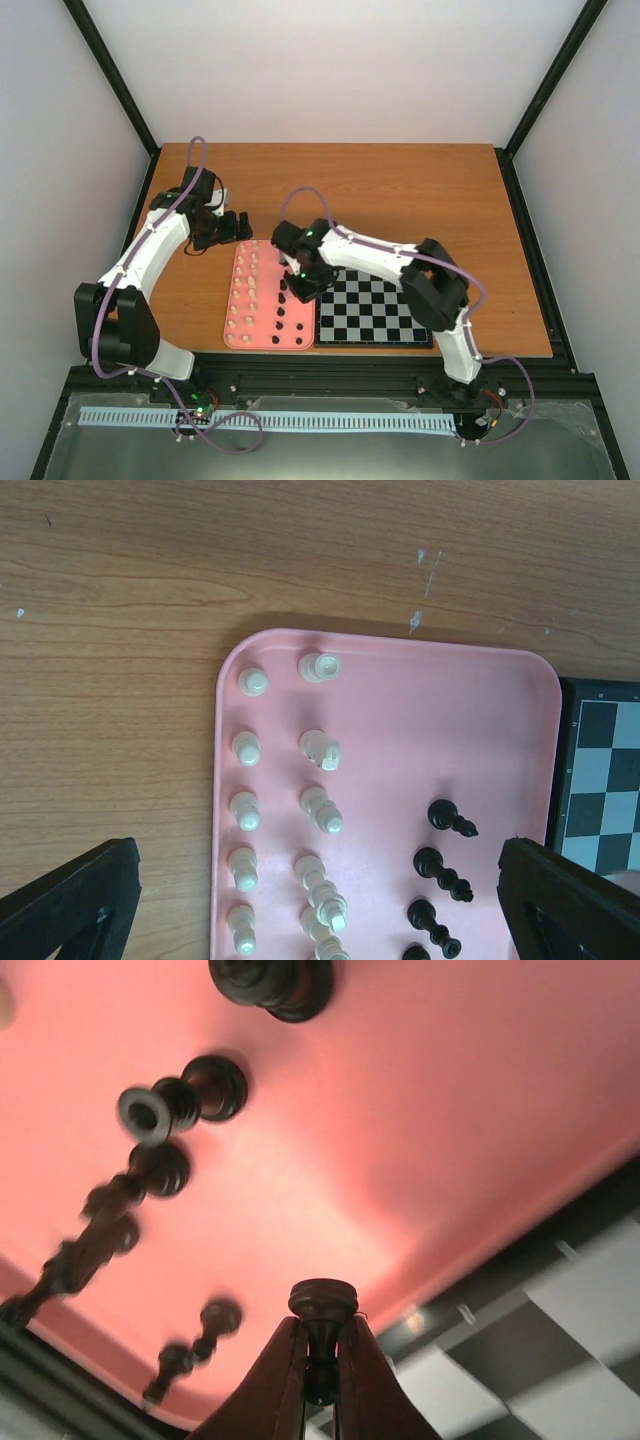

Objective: Set up the chess pieces on the board
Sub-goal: Pick up the chess piece from the storage box, then place the chess piece on the chessboard.

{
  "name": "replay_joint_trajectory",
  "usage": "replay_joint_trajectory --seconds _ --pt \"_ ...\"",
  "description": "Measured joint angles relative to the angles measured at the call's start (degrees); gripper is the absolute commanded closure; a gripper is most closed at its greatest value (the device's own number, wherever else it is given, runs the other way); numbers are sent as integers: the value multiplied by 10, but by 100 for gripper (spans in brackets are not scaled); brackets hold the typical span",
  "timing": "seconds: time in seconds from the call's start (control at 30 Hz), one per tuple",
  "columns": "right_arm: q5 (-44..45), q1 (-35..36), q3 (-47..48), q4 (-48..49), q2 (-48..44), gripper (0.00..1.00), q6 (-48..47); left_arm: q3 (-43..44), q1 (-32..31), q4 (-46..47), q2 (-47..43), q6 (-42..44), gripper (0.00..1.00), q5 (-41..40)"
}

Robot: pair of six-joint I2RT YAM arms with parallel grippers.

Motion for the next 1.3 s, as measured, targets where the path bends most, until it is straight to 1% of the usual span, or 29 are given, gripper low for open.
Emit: replay_joint_trajectory --seconds 0.07,0.17,0.27,0.4,0.47,0.6,0.73,1.0,1.3 --pt "9 -9 -16 -6 -37 97 7 0 0 0 0 0 0 1" --pt "23 -42 -64 -29 -130 97 11 0 0 0 -2 -1 0 4" --pt "37 -108 -135 -66 -228 97 11 0 0 0 -4 -2 0 8" --pt "50 -198 -222 -116 -302 97 3 0 0 0 -7 -2 0 11" --pt "56 -219 -253 -137 -315 97 -2 0 0 0 -8 -2 0 11" --pt "57 -226 -297 -160 -321 97 -9 0 0 1 -9 -2 0 12" --pt "57 -233 -313 -170 -323 96 -11 0 0 2 -9 -3 0 12" --pt "59 -255 -322 -160 -313 96 -12 -3 0 4 -9 -3 0 12" --pt "65 -265 -349 -117 -286 96 -12 -3 0 6 -8 -3 0 12"
